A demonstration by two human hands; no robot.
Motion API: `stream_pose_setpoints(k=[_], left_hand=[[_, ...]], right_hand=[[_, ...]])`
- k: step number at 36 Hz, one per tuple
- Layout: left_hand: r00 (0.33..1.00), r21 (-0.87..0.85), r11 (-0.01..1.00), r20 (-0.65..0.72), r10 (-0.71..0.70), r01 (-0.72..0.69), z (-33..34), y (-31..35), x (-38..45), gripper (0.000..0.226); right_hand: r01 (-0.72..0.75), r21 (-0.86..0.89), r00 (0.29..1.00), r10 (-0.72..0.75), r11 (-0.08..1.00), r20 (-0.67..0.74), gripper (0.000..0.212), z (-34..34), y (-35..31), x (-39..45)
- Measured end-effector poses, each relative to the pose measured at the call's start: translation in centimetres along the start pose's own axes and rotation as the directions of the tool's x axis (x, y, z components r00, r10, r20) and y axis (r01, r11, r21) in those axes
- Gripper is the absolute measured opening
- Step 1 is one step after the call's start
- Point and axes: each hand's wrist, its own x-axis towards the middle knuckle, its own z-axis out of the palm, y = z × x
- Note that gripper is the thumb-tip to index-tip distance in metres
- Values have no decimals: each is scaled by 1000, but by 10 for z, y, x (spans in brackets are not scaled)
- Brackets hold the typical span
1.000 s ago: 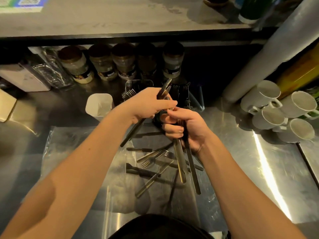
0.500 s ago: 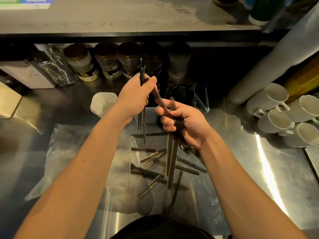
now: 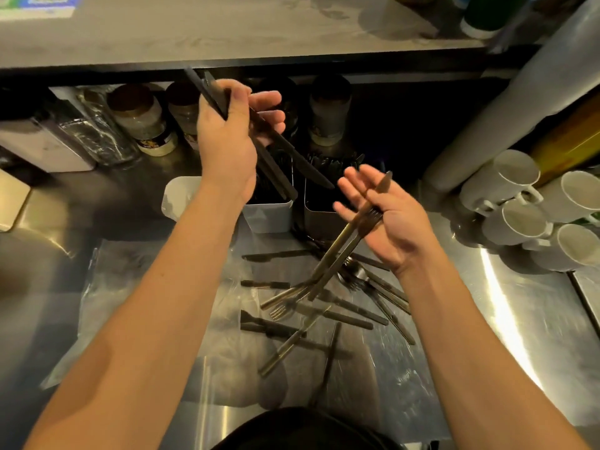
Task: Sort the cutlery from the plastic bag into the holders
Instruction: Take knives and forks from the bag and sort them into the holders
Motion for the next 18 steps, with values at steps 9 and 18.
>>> stream_pose_setpoints(k=[9, 18], left_hand=[[1000, 101, 994, 0, -30, 29, 33, -56, 6, 8], [988, 302, 940, -64, -143, 156, 41, -98, 12, 17]], right_hand=[[232, -26, 971, -233, 972, -47, 28, -12, -34, 11], [303, -79, 950, -307, 950, -49, 29, -8, -42, 26]])
